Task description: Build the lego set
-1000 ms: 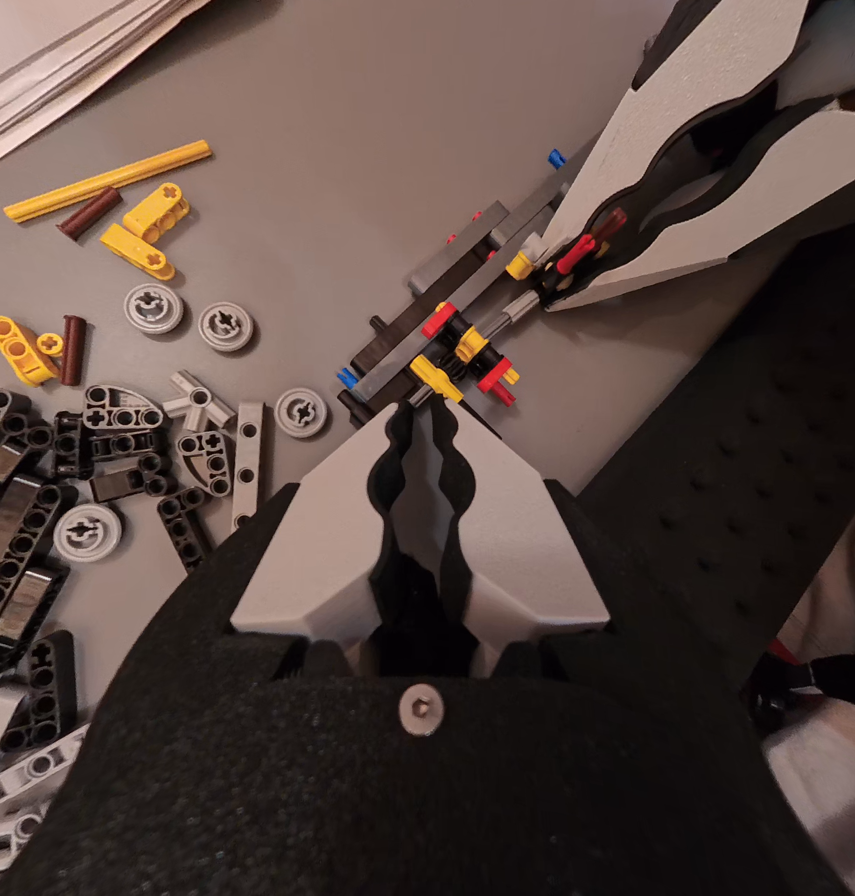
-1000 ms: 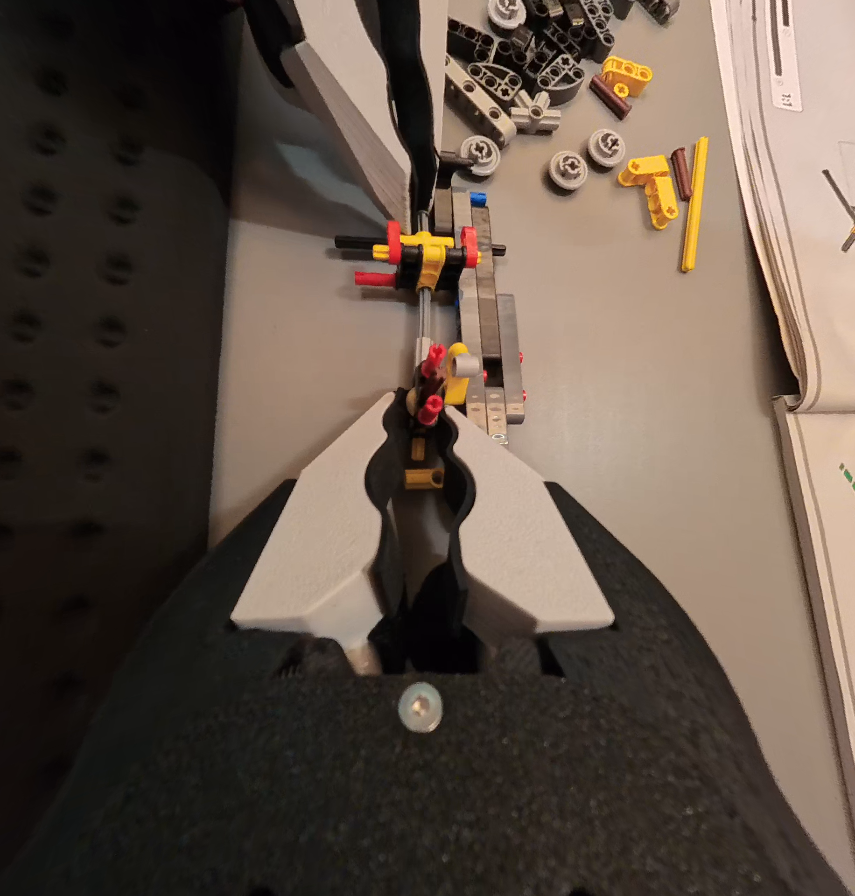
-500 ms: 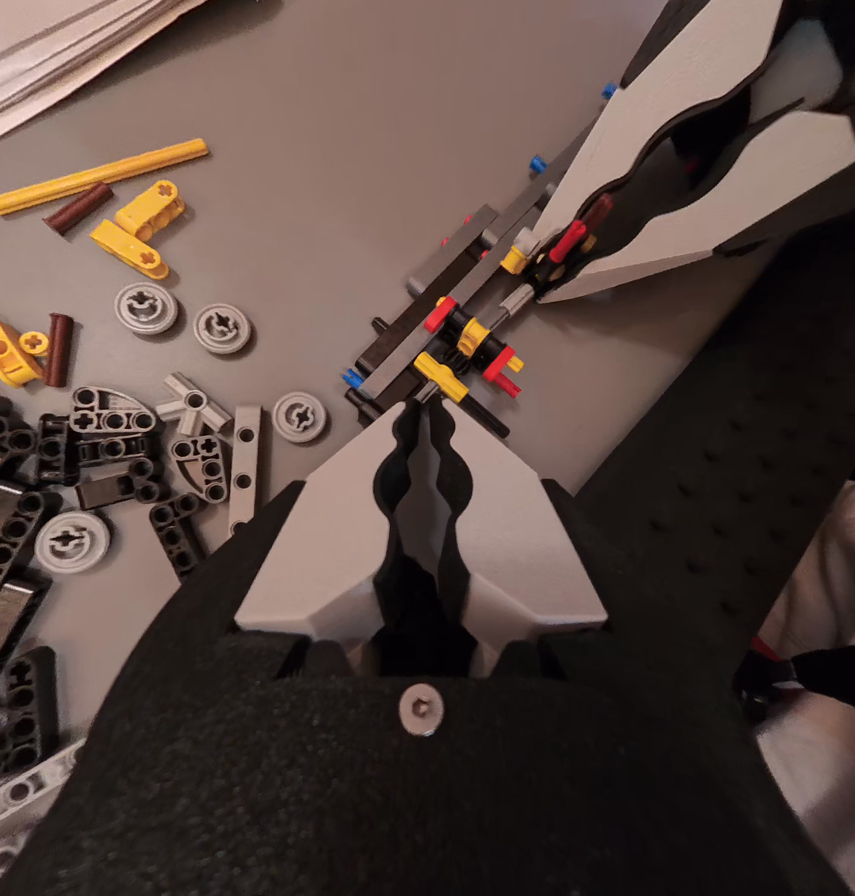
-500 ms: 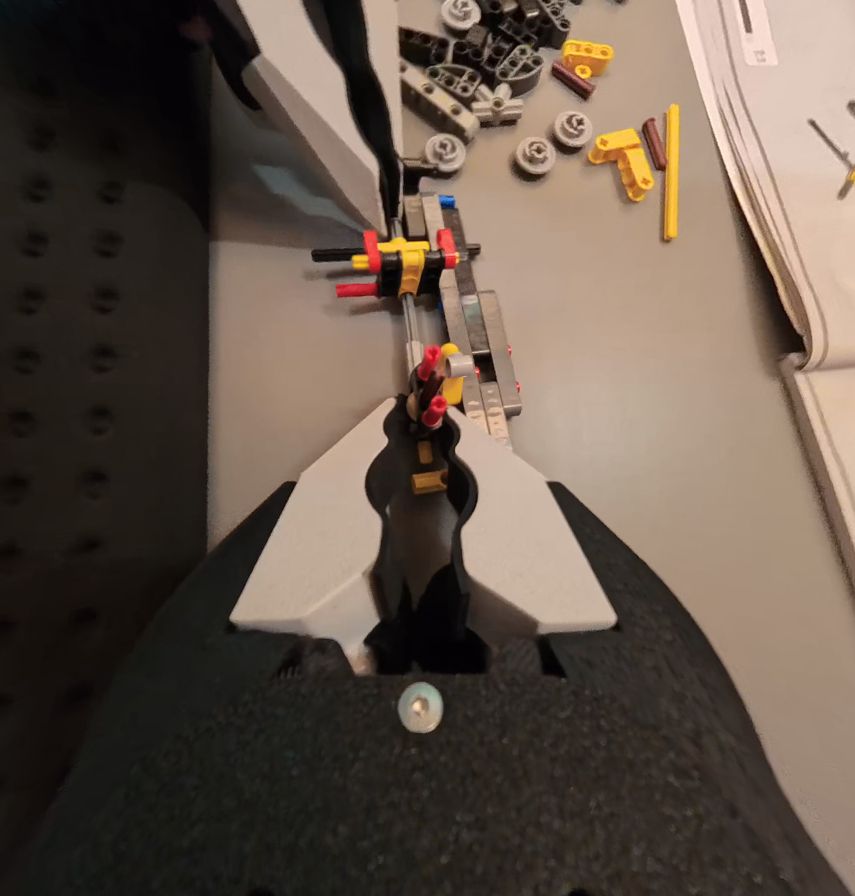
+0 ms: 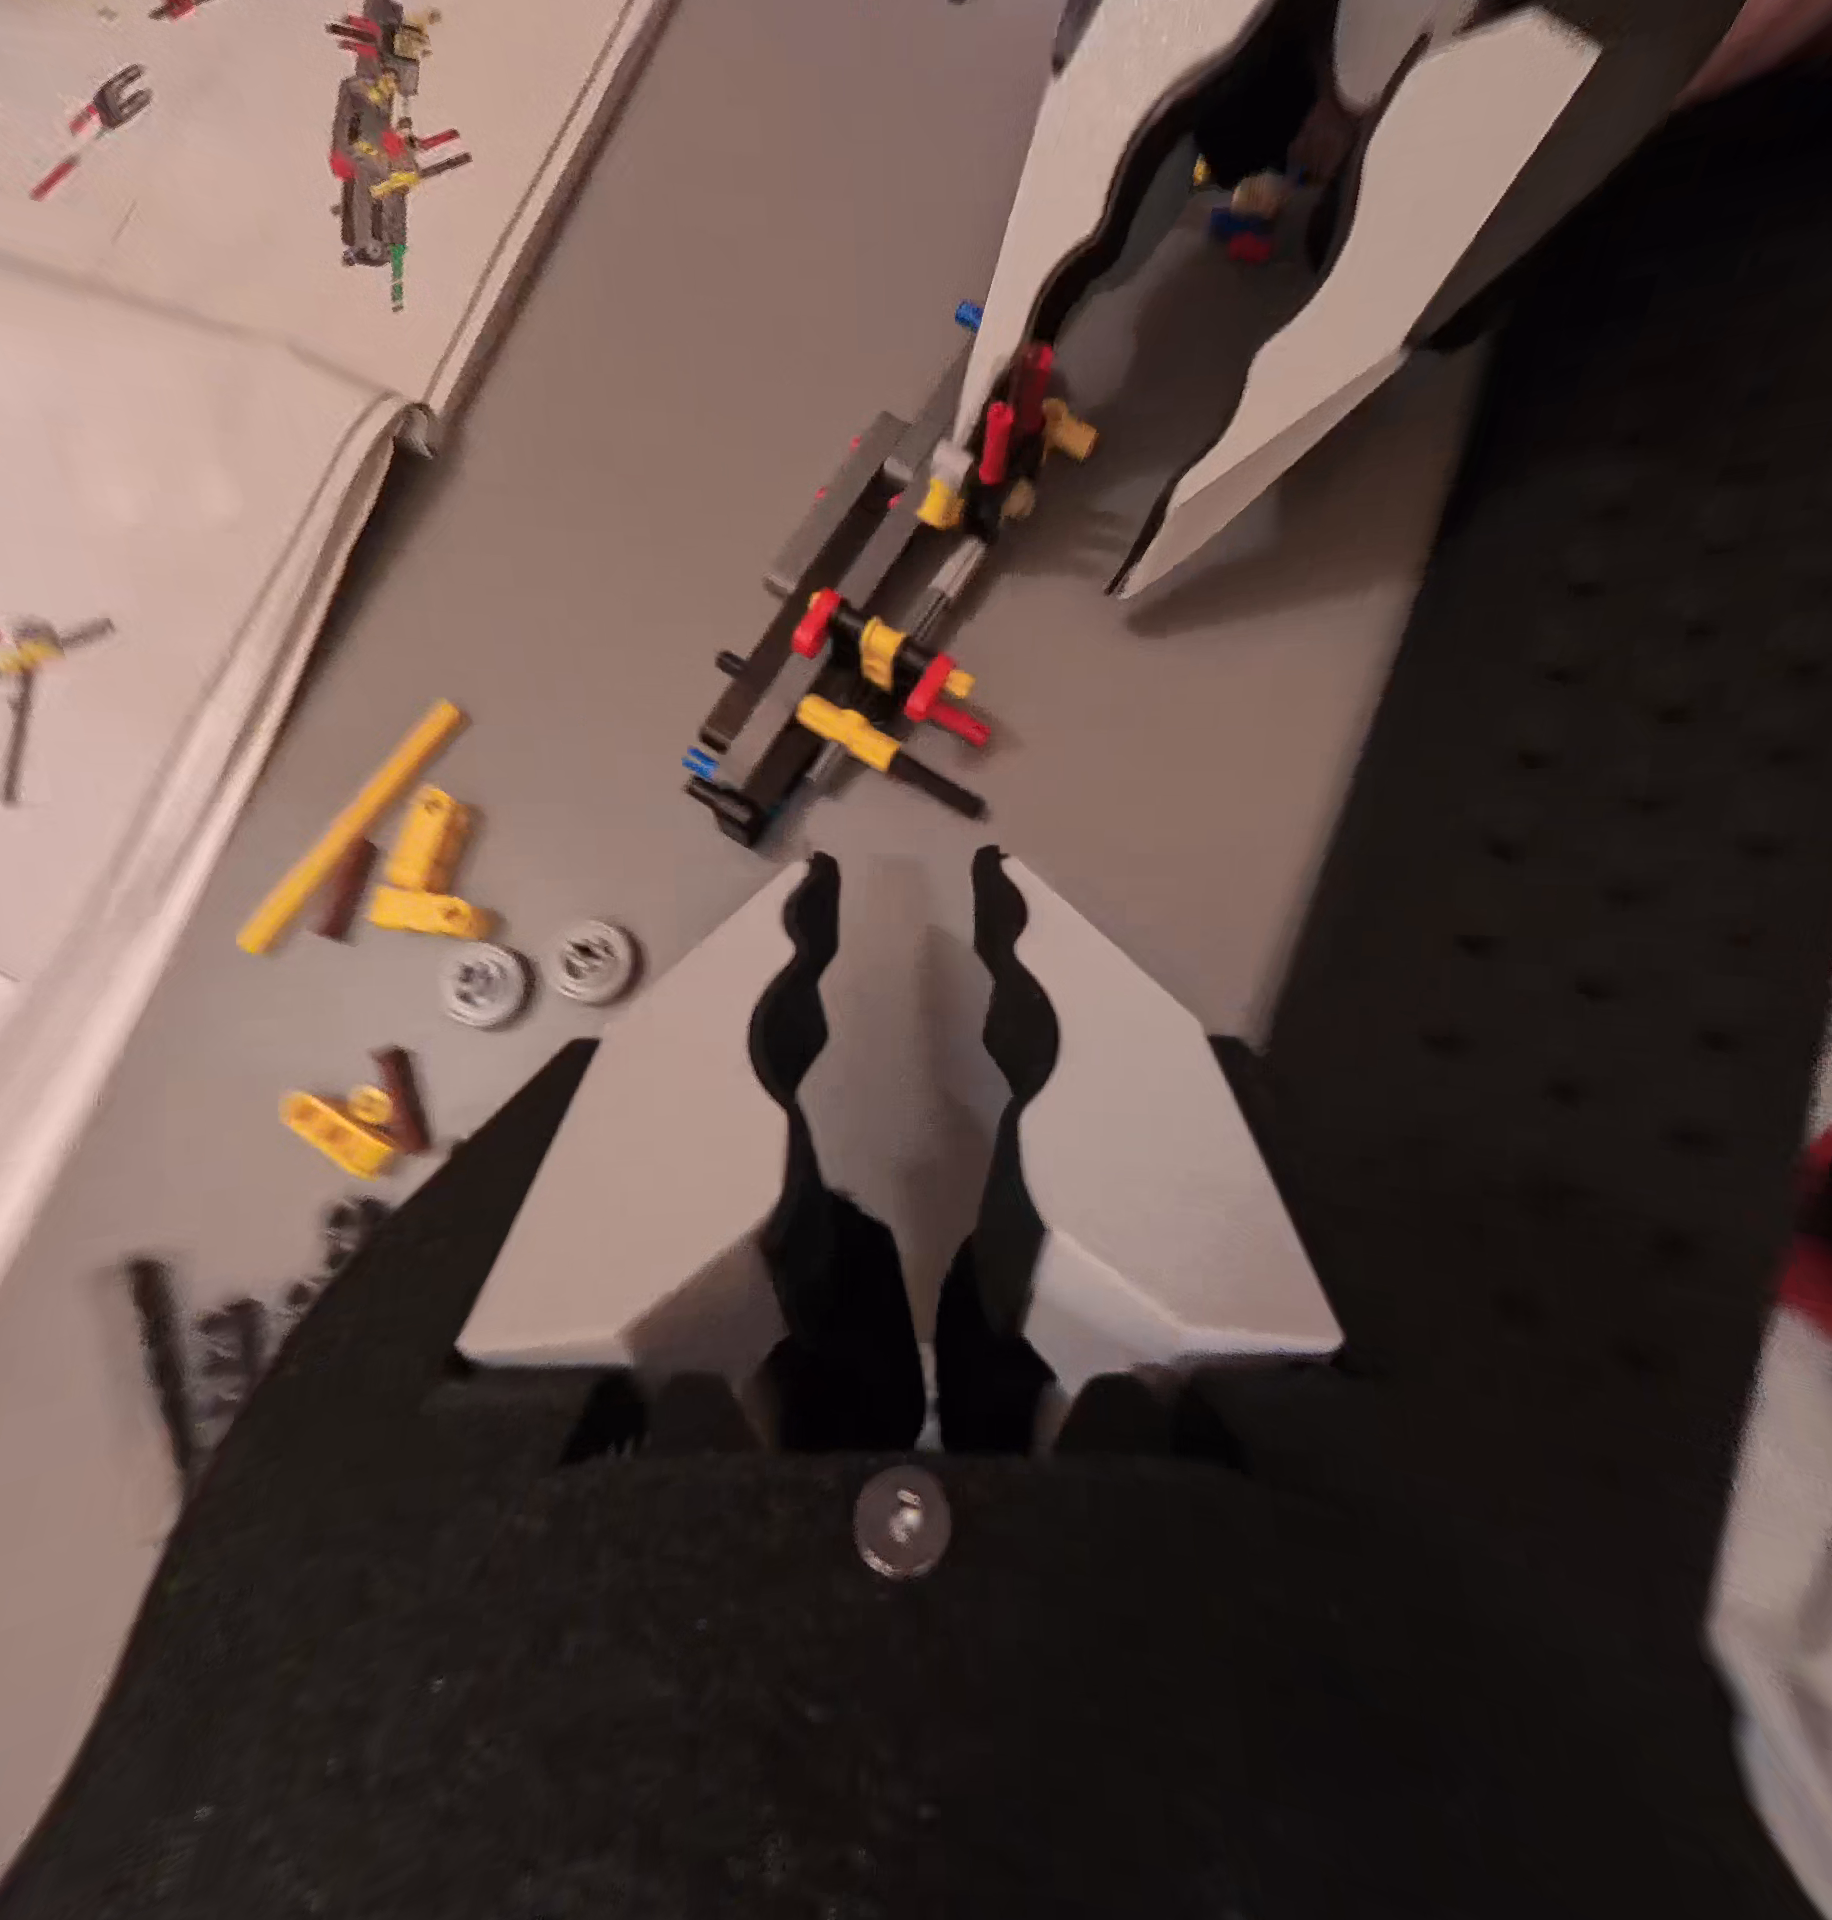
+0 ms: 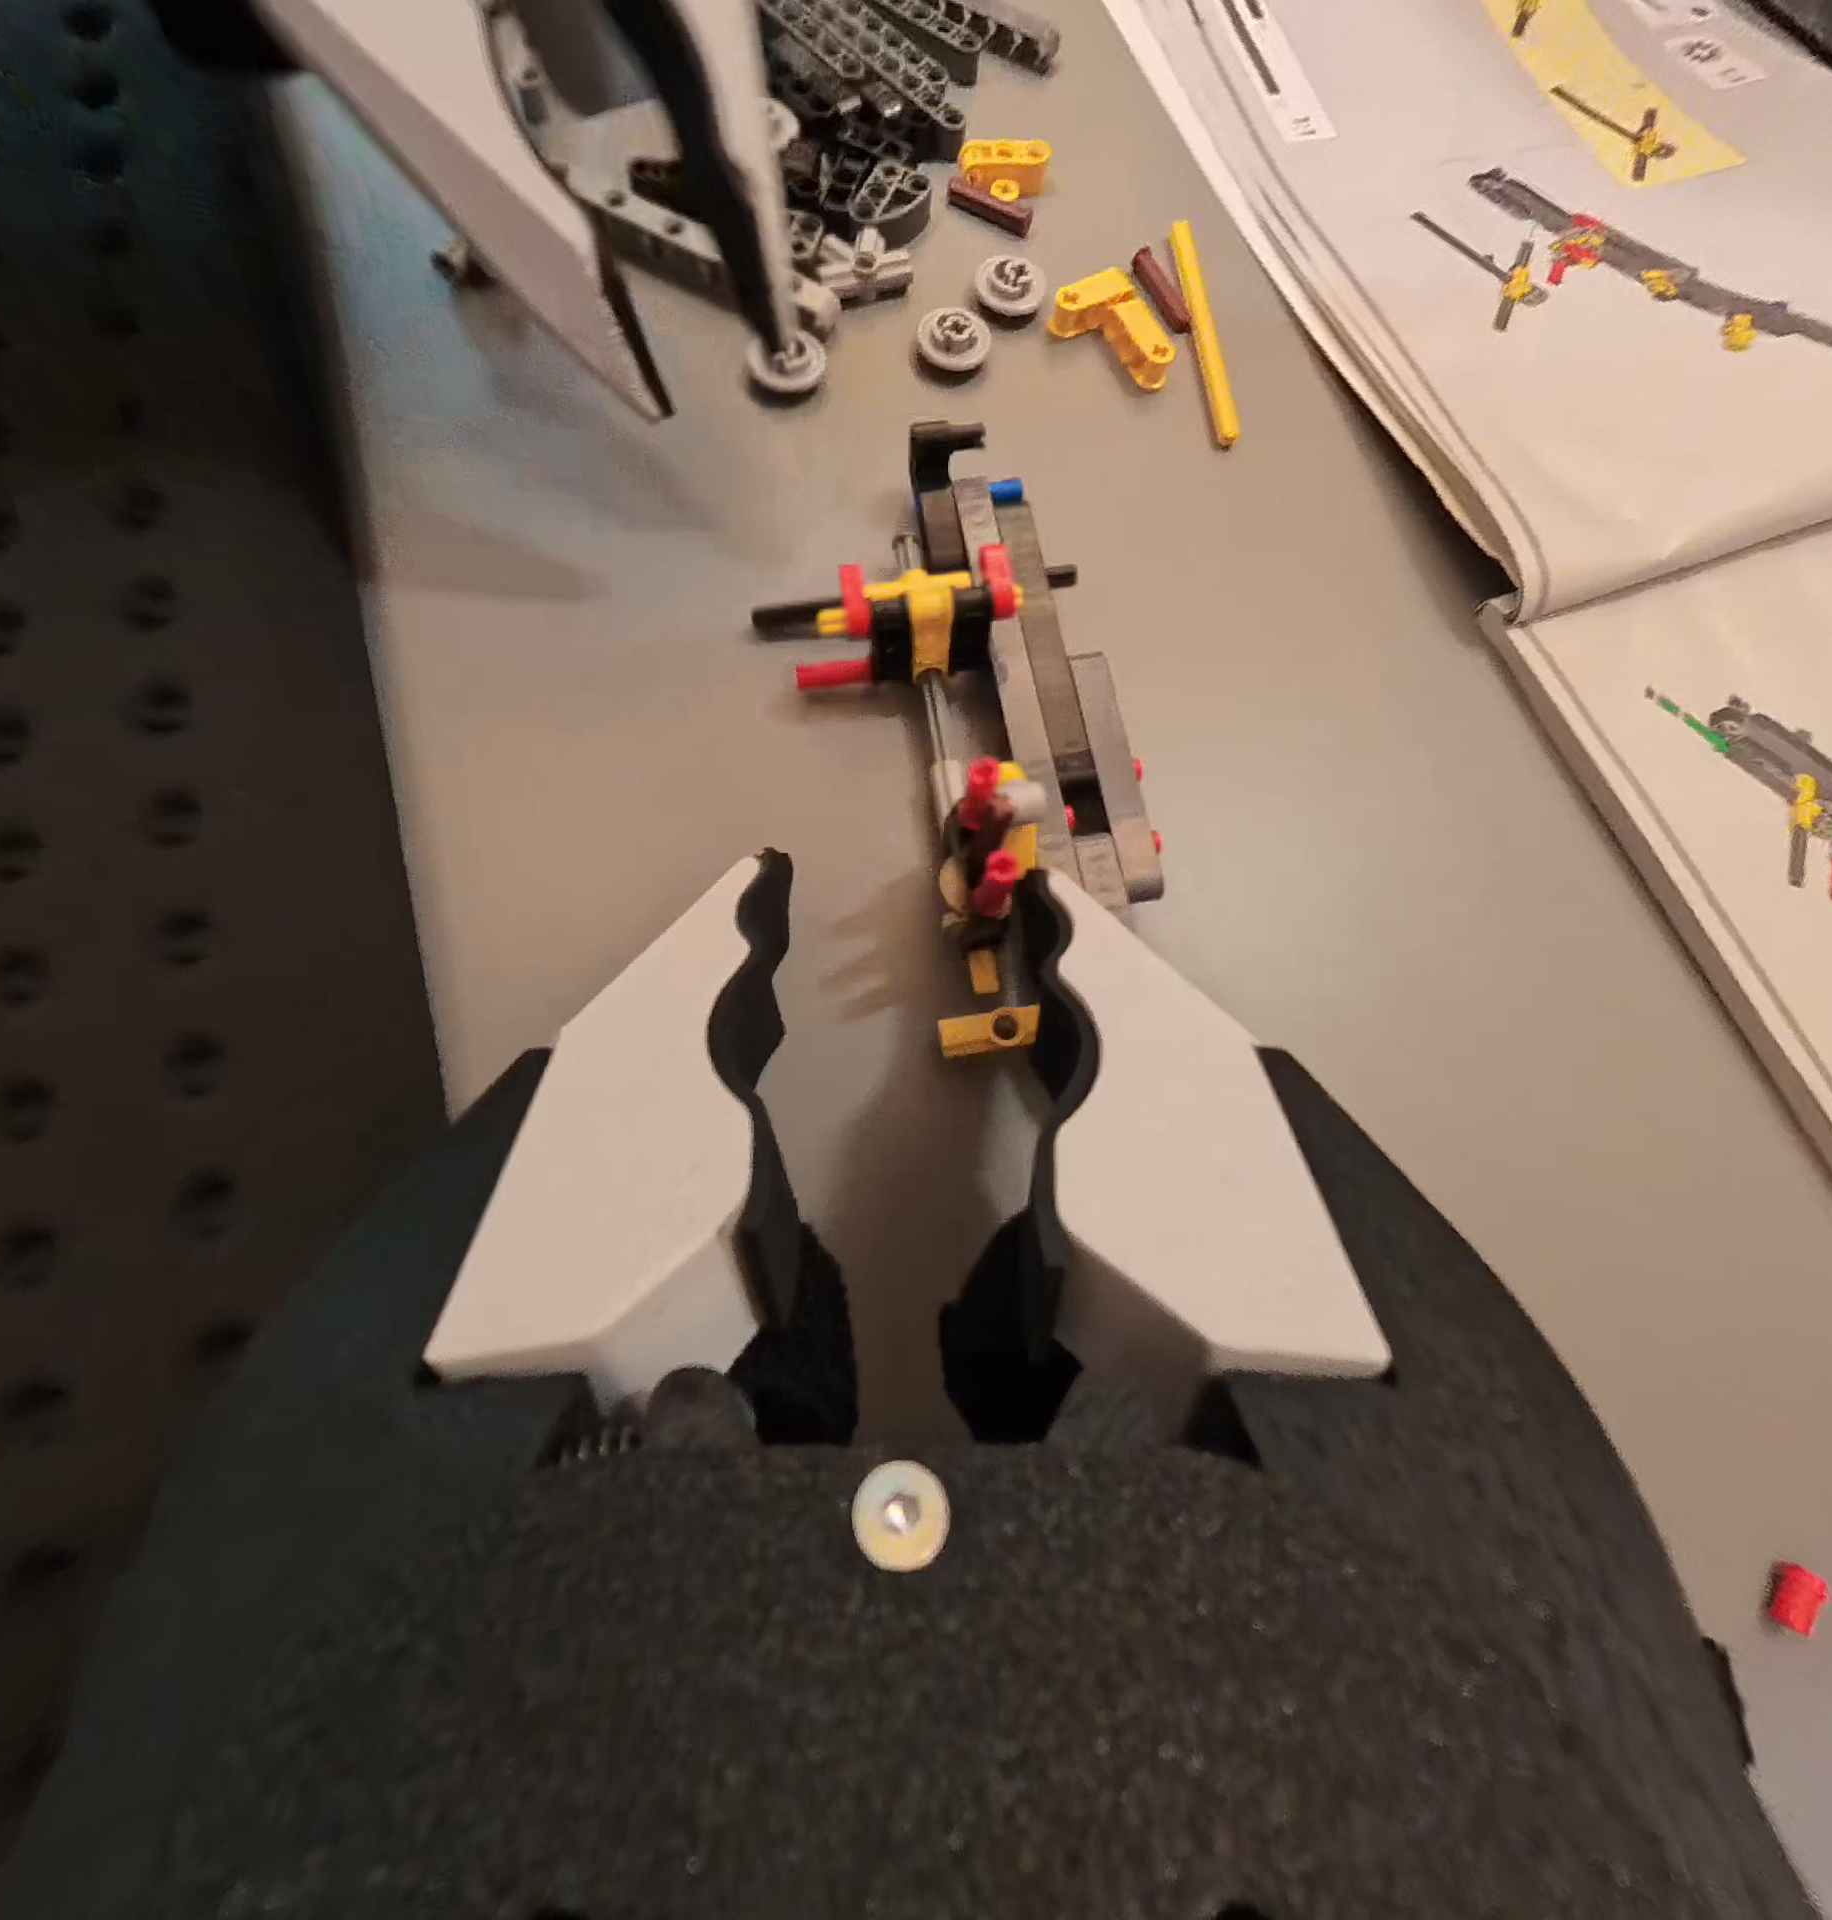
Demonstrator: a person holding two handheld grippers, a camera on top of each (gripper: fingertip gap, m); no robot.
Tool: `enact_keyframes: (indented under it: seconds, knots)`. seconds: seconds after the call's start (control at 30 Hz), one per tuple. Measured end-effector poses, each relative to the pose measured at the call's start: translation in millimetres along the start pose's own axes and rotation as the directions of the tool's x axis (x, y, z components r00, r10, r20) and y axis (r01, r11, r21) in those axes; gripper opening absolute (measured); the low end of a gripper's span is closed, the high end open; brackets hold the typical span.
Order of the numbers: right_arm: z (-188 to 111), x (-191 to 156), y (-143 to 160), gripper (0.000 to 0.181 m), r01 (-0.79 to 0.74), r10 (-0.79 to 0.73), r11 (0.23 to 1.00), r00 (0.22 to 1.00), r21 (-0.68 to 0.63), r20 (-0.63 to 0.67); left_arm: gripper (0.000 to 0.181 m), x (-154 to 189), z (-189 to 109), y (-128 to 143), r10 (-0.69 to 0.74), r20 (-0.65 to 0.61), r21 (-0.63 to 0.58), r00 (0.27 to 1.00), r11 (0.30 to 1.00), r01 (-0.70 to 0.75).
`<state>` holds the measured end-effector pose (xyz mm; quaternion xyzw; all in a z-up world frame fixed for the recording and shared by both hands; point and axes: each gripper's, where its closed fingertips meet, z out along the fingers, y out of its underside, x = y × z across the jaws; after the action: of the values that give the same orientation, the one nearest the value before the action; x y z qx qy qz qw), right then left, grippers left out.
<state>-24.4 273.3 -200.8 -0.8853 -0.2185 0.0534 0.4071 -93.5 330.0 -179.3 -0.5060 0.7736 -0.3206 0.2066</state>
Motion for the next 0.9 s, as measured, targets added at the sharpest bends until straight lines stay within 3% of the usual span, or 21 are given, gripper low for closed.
enact_keyframes:
  seconds: [0.1, 0.2, 0.33, 0.37, 0.47, 0.6, 0.73, 0.9]
  knots:
    - [-0.6, 1.2, 5.7, 0.048, 0.014, -0.013, 0.998, 1.000, -0.056, 0.017, 0.040, -25.8, 10.8, -7.9, 0.178, -0.014, -0.050, 0.984, 0.983, -0.178]
    - [-13.2, 9.8, -4.0, 0.050, -0.006, 0.006, 1.000, 1.000, -0.018, -0.022, 0.048, -43.4, 22.3, -9.1, 0.278, -0.092, -0.117, 0.956, 0.951, -0.288]
    - [-25.4, 18.4, -8.2, 0.050, -0.156, 0.156, 0.988, 0.982, 0.009, -0.103, 0.038, -45.6, 31.7, 6.2, 0.252, -0.271, -0.183, 0.929, 0.934, -0.307]
    - [-22.4, 14.7, -5.9, 0.060, -0.208, 0.206, 0.978, 0.972, -0.006, -0.109, 0.033, -46.6, 34.4, 8.1, 0.245, -0.284, -0.190, 0.927, 0.933, -0.305]
    - [-11.1, 1.8, -1.3, 0.086, -0.310, 0.297, 0.950, 0.935, -0.041, -0.196, 0.022, -40.8, 41.1, 2.7, 0.206, -0.305, -0.152, 0.930, 0.953, -0.262]
    - [-4.6, -13.8, -12.8, 0.091, -0.410, 0.398, 0.912, 0.863, 0.029, -0.312, 0.022, -31.5, 39.1, 4.6, 0.051, -0.253, -0.213, 0.966, 0.971, -0.107]
    - [-5.2, -17.0, -22.9, 0.080, -0.436, 0.440, 0.895, 0.819, 0.097, -0.368, 0.022, -7.5, 40.5, 2.5, -0.118, -0.124, -0.219, 0.985, 0.972, 0.088]
    - [1.9, -25.5, -17.8, 0.064, -0.431, 0.416, 0.902, 0.840, 0.039, -0.349, 0.022, 19.1, 44.8, -1.8, -0.188, -0.021, -0.181, 0.982, 0.967, 0.181]
